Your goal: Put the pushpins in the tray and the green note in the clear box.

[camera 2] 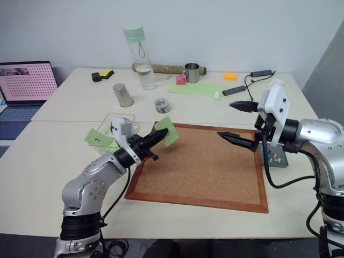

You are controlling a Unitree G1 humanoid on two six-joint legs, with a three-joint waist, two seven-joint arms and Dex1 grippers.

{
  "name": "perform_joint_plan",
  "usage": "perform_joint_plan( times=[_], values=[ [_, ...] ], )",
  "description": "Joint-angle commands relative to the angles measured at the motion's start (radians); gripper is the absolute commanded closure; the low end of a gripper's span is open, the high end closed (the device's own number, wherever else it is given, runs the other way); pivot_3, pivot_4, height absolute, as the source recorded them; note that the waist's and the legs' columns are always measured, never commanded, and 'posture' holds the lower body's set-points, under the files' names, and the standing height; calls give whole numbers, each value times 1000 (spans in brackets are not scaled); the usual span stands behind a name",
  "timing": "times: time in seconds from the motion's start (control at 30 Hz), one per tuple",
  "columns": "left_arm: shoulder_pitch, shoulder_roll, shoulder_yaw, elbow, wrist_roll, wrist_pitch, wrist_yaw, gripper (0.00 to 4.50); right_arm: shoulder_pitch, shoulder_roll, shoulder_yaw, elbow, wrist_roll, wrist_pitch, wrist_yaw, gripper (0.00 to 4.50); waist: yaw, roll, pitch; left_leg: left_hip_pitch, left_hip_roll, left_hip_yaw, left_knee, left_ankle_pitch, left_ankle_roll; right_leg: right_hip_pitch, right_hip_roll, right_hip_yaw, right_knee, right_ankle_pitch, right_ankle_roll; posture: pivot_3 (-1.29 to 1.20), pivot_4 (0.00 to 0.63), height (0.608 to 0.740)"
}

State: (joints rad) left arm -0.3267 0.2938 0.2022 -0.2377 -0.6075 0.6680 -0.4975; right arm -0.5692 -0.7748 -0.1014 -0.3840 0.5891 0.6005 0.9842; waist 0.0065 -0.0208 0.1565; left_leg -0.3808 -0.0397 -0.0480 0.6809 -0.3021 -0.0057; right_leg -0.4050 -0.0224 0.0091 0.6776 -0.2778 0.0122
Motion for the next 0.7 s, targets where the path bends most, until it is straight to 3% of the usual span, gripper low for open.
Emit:
perform_joint_plan(
  times=[0.03,0.23,0.47,0.7],
  values=[
    [-47,74,135,-9,8,-62,61,4500,-54,16,41,-27,63,48,22,54,4,-1,1,0,0,0,0,0,0,0,0,0,0,0,0,0,150,740],
    [-116,244,143,166,135,-133,58,4500,-56,24,89,-10,49,31,33,54,6,-2,1,0,0,0,0,0,0,-1,0,-1,0,0,0,0,150,740],
    [-159,282,123,323,181,-154,40,4500,-57,23,104,-8,49,27,40,54,9,-2,1,-1,0,-1,0,0,0,-1,-1,-1,-1,0,0,0,150,740],
    [-166,301,112,344,173,-126,1,3350,-39,5,103,-20,40,25,46,20,8,-2,1,-1,0,-1,-1,0,0,-2,-1,-1,-1,0,0,0,150,740]
  ],
)
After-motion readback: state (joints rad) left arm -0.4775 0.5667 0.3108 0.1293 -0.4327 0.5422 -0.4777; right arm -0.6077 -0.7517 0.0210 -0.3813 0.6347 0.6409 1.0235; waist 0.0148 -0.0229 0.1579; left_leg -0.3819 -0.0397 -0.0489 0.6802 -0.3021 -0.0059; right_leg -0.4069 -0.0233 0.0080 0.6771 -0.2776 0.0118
